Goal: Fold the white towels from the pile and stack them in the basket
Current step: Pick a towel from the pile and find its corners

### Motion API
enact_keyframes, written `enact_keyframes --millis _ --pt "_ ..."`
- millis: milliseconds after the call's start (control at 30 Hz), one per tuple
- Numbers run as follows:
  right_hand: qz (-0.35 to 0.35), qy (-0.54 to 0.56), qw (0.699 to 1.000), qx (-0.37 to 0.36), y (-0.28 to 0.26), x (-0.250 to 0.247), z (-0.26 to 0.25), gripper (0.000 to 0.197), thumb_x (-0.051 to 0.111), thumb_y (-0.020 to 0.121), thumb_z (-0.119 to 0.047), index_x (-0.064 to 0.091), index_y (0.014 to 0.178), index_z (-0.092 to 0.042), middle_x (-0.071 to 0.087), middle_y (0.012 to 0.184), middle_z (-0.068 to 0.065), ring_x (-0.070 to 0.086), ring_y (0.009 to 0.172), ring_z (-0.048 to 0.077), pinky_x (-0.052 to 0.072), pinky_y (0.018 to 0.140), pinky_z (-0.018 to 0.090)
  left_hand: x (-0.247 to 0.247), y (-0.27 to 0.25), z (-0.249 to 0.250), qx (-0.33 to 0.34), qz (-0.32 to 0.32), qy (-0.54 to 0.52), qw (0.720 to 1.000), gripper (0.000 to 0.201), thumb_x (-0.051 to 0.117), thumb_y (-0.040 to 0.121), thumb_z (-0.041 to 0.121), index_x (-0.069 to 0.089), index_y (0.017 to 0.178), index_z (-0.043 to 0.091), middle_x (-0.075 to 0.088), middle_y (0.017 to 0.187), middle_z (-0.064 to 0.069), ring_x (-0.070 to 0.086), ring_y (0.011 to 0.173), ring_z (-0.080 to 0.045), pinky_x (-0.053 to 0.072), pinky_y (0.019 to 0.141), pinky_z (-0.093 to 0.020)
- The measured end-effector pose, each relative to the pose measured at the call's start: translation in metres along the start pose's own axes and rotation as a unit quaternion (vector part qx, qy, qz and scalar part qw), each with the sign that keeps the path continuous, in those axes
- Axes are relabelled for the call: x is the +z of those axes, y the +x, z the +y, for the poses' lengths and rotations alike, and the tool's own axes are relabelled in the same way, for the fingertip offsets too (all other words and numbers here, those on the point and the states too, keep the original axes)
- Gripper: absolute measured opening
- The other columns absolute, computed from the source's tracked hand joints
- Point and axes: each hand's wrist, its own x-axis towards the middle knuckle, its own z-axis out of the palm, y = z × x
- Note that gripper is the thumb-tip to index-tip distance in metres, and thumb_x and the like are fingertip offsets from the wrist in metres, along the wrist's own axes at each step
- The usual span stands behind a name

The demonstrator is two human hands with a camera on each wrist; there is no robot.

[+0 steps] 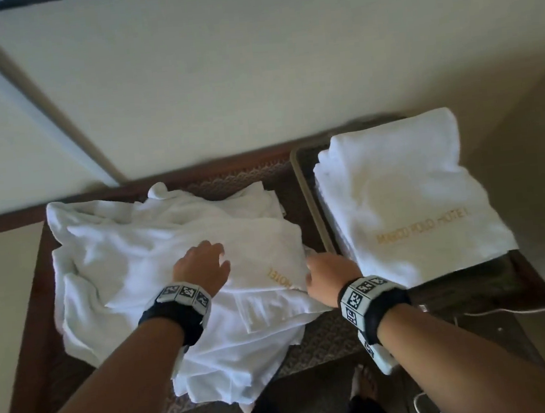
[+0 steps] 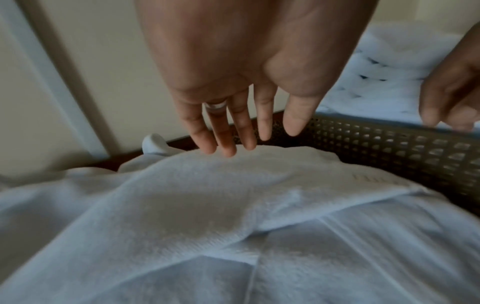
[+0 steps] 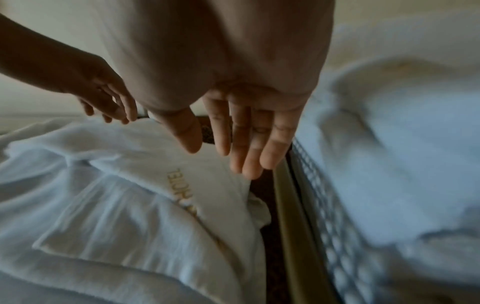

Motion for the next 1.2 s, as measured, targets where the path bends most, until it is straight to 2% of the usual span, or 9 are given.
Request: enact_keyframes --millis 200,267,333,433,600,700,833,1000,1200 --pt "-0.037 0.080 0.989 0.117 0.036 0.048 -0.029 0.044 0.055 0.088 -0.043 0.046 0.126 -0.022 0.054 0.127 0.008 0.063 0.101 0.032 0.055 0.084 0.046 0.032 0.008 -0.007 0.130 -0.116 0.051 0.983 0.047 0.046 0.100 0.049 0.045 0.141 0.026 0.049 0.139 0.000 0.052 0.126 -0.022 0.046 0.099 -0.039" --pt "-0.026 0.143 0.980 0.135 0.047 0.057 -0.027 0.061 0.063 0.075 -0.057 0.043 0.127 -0.031 0.054 0.127 0.004 0.064 0.097 0.028 0.056 0.080 0.046 0.048 0.005 -0.004 0.154 -0.092 0.089 0.980 0.053 0.049 0.099 0.052 0.040 0.142 0.023 0.045 0.135 -0.004 0.051 0.122 -0.025 0.047 0.093 -0.040" --pt "-0.010 0.178 0.971 0.160 0.055 0.067 -0.023 0.067 0.066 0.078 -0.051 0.035 0.136 -0.037 0.055 0.130 0.002 0.064 0.102 0.028 0.055 0.083 0.045 0.059 0.007 -0.009 0.171 -0.063 0.103 0.978 0.056 0.052 0.097 0.054 0.038 0.142 0.022 0.045 0.134 -0.005 0.051 0.121 -0.026 0.048 0.091 -0.039" --pt "-0.017 0.180 0.962 0.207 0.057 0.076 -0.020 0.052 0.055 0.096 -0.028 0.034 0.143 -0.027 0.058 0.129 0.006 0.061 0.110 0.028 0.052 0.090 0.042 0.069 0.015 -0.024 0.229 -0.031 0.075 0.970 0.037 0.051 0.101 0.042 0.048 0.133 0.024 0.055 0.125 -0.003 0.054 0.117 -0.027 0.049 0.087 -0.038" --pt "0.017 0.168 0.956 0.238 0.049 0.074 -0.025 0.039 0.060 0.093 -0.032 0.053 0.126 -0.014 0.059 0.120 0.009 0.061 0.105 0.029 0.052 0.088 0.042 0.060 0.017 -0.040 0.249 -0.008 -0.065 0.966 0.013 0.052 0.101 0.028 0.060 0.107 0.019 0.059 0.102 0.001 0.057 0.099 -0.023 0.042 0.076 -0.031" --pt "0.058 0.184 0.956 0.222 0.037 0.057 -0.030 0.034 0.063 0.090 -0.039 0.055 0.115 -0.019 0.060 0.108 0.003 0.063 0.094 0.025 0.055 0.082 0.042 0.039 0.013 -0.041 0.213 -0.011 -0.176 0.961 0.016 0.051 0.102 0.029 0.057 0.102 0.015 0.058 0.099 0.001 0.055 0.094 -0.021 0.041 0.078 -0.034" --pt "0.141 0.183 0.955 0.184 0.012 0.021 -0.041 0.033 0.067 0.086 -0.047 0.055 0.089 -0.017 0.058 0.085 -0.001 0.058 0.074 0.019 0.050 0.064 0.036 -0.007 0.001 -0.043 0.204 0.000 -0.258 0.944 0.018 0.052 0.102 0.030 0.051 0.091 0.016 0.057 0.076 0.001 0.054 0.074 -0.024 0.038 0.066 -0.036" --pt "0.248 0.212 0.938 0.117 -0.032 -0.042 -0.072 0.034 0.066 0.087 -0.047 0.055 0.103 -0.020 0.061 0.092 0.008 0.061 0.084 0.030 0.053 0.076 0.042 -0.068 -0.038 -0.064 0.200 0.077 -0.316 0.924 0.021 0.053 0.099 0.035 0.048 0.080 0.029 0.058 0.073 -0.002 0.056 0.073 -0.030 0.048 0.070 -0.044" --pt "0.314 0.282 0.906 -0.033 -0.096 -0.103 -0.133 0.028 0.071 0.087 -0.033 0.049 0.085 -0.016 0.049 0.065 -0.005 0.046 0.058 0.011 0.034 0.054 0.022 -0.141 -0.122 -0.097 0.160 0.200 -0.347 0.903 0.018 0.058 0.099 0.029 0.058 0.082 0.021 0.062 0.078 -0.004 0.057 0.076 -0.024 0.041 0.069 -0.035"
